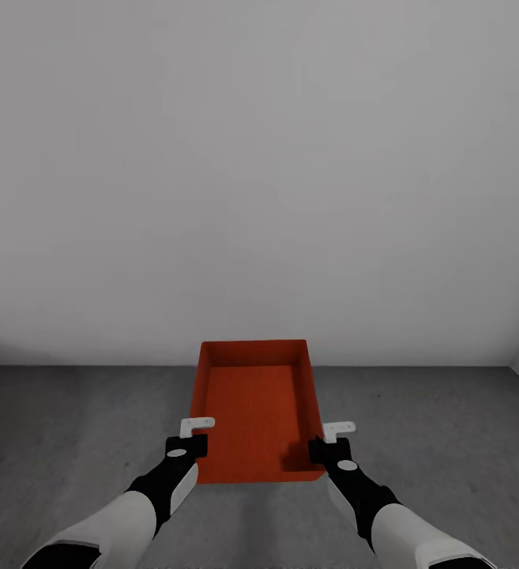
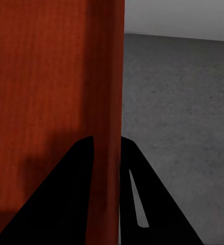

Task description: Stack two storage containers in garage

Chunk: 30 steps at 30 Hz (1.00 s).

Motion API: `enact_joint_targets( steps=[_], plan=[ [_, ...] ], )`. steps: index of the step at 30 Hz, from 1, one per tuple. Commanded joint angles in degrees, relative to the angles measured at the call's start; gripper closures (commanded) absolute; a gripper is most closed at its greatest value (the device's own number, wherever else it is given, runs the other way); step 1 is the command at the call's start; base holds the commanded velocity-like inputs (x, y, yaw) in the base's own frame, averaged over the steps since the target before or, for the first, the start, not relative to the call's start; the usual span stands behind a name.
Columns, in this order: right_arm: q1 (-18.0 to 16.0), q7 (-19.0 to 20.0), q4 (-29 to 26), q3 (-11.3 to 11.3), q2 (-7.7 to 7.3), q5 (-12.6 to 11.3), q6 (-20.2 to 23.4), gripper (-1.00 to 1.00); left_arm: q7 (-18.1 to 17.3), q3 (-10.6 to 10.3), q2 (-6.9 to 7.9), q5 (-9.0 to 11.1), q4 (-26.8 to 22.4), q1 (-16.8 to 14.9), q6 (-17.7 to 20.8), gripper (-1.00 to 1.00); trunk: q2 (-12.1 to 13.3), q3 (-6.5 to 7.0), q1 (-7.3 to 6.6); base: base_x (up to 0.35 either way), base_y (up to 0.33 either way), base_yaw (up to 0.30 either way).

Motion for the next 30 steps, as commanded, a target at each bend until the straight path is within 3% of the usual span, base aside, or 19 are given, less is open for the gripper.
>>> enact_joint_targets(
  steps=[1,30],
  plan=[
    [0.0,-0.3,0.1,-1.0,-0.02,-0.4,-0.1,1.0,0.7,1.7,0.04,-1.1,-0.2,-0.1,-1.4,1.0,-0.1,-0.16,0.0,0.0,0.0,0.0],
    [0.0,-0.3,0.1,-1.0,-0.02,-0.4,-0.1,1.0,0.7,1.7,0.04,-1.1,-0.2,-0.1,-1.4,1.0,-0.1,-2.83,0.0,0.0,0.0,0.0]
  ],
)
